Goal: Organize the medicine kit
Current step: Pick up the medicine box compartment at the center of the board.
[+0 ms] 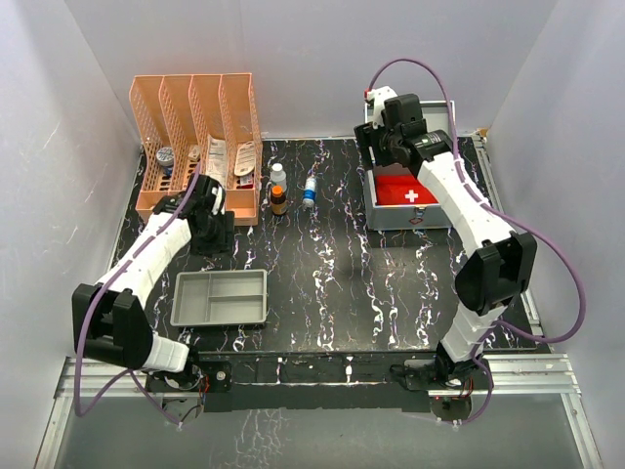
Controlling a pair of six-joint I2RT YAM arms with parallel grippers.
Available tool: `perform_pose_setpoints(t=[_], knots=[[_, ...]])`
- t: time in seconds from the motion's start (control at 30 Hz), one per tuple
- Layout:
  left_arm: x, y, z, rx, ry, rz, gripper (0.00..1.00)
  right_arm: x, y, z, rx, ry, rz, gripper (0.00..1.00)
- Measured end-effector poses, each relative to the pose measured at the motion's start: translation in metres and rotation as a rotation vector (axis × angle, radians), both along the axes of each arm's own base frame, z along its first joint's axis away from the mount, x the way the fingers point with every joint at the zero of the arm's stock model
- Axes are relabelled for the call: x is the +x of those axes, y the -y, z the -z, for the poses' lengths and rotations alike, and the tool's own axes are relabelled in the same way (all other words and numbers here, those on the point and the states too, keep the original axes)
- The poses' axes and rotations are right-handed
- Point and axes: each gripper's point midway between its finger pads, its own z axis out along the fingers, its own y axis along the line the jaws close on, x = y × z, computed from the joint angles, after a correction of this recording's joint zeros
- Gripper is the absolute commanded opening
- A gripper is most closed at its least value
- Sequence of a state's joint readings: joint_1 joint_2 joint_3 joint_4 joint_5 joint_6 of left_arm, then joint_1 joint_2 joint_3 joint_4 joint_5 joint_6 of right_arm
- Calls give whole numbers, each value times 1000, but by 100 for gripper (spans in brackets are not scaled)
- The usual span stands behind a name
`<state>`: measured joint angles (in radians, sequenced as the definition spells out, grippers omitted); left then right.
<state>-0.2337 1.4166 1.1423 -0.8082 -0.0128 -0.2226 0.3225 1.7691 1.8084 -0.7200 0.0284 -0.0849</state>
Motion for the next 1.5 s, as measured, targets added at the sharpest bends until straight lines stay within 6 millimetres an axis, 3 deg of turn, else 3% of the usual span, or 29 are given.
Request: perform_pose_setpoints(t=[0.13, 0.23, 0.3, 0.57, 0.97, 1.23, 1.5], knots=[[-17, -5, 9, 4, -18, -51, 56, -10, 3, -8, 6, 4, 8, 71], [-28, -9, 15, 12, -37, -83, 58, -14, 5, -14, 15, 13, 15, 92], [-28, -10, 16, 14, -38, -99, 58, -15, 5, -15, 19, 16, 18, 98], [-30, -13, 24, 32, -74, -148, 53, -15, 8, -16, 26, 49, 43, 98], [-50, -26, 44, 84, -222, -225, 52, -18, 19, -54, 24, 171, 75, 98], [-100, -31, 70, 88, -397, -263, 48, -24, 25, -55, 15, 186, 86, 98], [-103, -27, 73, 63, -418, -256, 41, -28, 26, -55, 17, 190, 87, 98]])
